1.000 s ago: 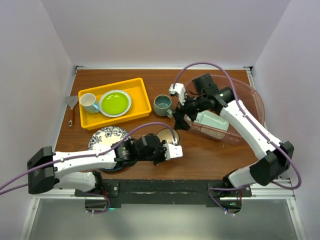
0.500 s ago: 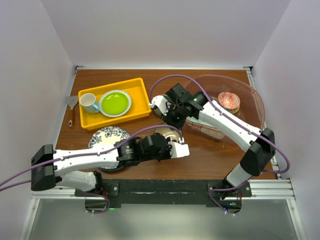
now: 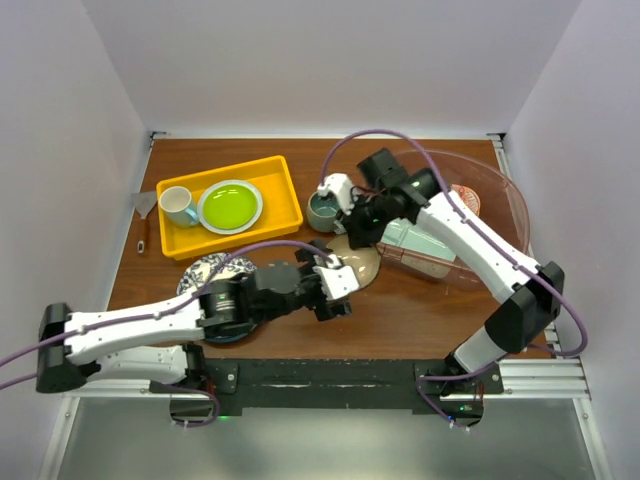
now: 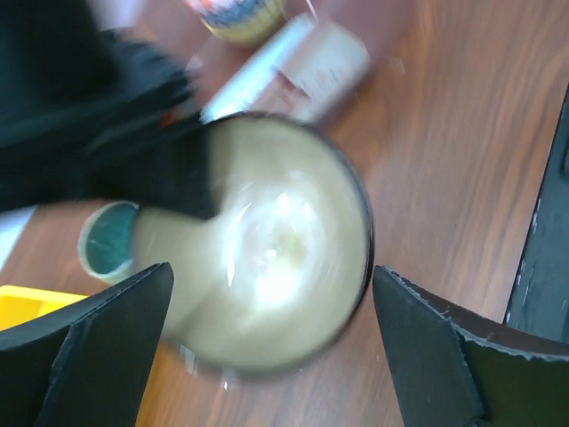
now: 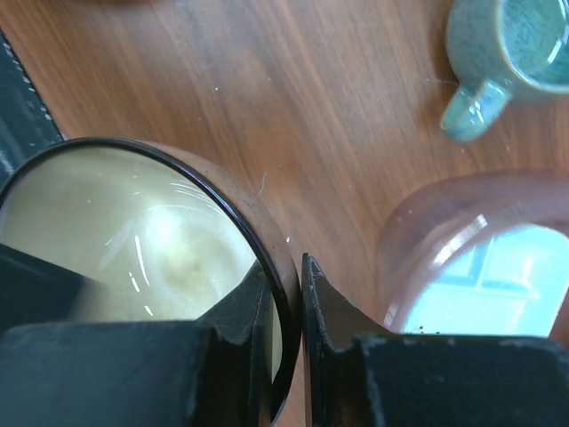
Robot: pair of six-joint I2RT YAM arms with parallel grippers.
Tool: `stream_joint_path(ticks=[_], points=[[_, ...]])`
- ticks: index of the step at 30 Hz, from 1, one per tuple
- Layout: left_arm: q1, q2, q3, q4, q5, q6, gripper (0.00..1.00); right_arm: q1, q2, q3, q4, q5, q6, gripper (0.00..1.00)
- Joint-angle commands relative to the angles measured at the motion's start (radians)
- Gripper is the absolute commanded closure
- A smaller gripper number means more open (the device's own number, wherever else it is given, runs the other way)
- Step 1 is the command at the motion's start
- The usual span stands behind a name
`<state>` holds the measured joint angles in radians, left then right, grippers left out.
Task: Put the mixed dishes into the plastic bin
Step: Pick up the bowl from the center of the board.
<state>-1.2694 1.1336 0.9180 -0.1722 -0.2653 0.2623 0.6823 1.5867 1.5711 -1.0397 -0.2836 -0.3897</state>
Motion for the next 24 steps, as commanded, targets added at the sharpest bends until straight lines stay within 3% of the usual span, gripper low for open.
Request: stream_joint_path(ticks=[1, 6, 14, 17, 24], points=[[0.007, -0.185, -0.073, 0.189, -0.063, -0.041, 0.00, -0.145, -0.139, 0.076, 0.016, -0.215, -0.014, 1.00], [0.028, -0.271, -0.079, 0.116, -0.083, -0.074, 0.00, -0.390, -0.266, 0.020, 0.136, -0.340, 0.083, 1.00], [0.192, -0.356, -0.171, -0.007, -0.091, -0.107, 0.00, -0.737, -0.418, -0.213, 0.505, -0.339, 0.330, 1.00], [0.222, -0.391, -0.241, -0.016, -0.172, -0.100, 0.00, -0.844, -0.426, -0.272, 0.621, -0.333, 0.434, 1.00], [0.223, -0.442, -0.285, -0.041, -0.218, -0.098, 0.00, -0.957, -0.399, -0.361, 0.790, -0.204, 0.586, 1.00]])
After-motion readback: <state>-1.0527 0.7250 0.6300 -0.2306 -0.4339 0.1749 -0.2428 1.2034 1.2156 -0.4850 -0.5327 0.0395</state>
